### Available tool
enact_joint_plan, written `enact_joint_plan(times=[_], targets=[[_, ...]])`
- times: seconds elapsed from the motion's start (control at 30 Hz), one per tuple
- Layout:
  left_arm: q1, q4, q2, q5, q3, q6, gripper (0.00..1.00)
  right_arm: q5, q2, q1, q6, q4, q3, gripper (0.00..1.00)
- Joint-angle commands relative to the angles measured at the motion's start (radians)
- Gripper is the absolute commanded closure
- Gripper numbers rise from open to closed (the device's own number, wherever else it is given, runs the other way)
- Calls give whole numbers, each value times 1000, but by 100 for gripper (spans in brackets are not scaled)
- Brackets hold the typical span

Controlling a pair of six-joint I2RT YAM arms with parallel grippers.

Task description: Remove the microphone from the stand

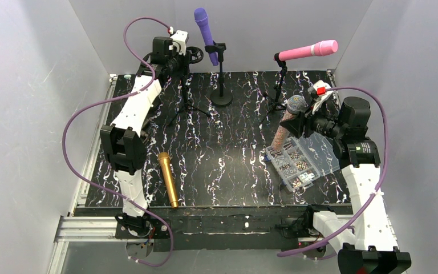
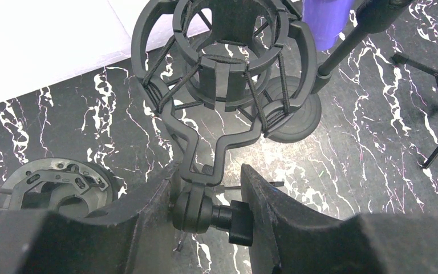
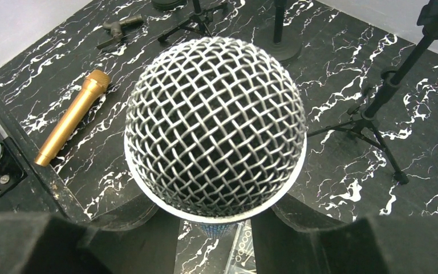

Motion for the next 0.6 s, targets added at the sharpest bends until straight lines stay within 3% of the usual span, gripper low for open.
enact_joint_plan(times=[0.0, 0.57], targets=[[-1, -89, -18, 12, -31, 35, 100, -28, -7, 9, 13, 81, 2, 99], [0, -70, -7, -4, -150, 36, 100, -27, -8, 13, 8, 70, -1, 99]])
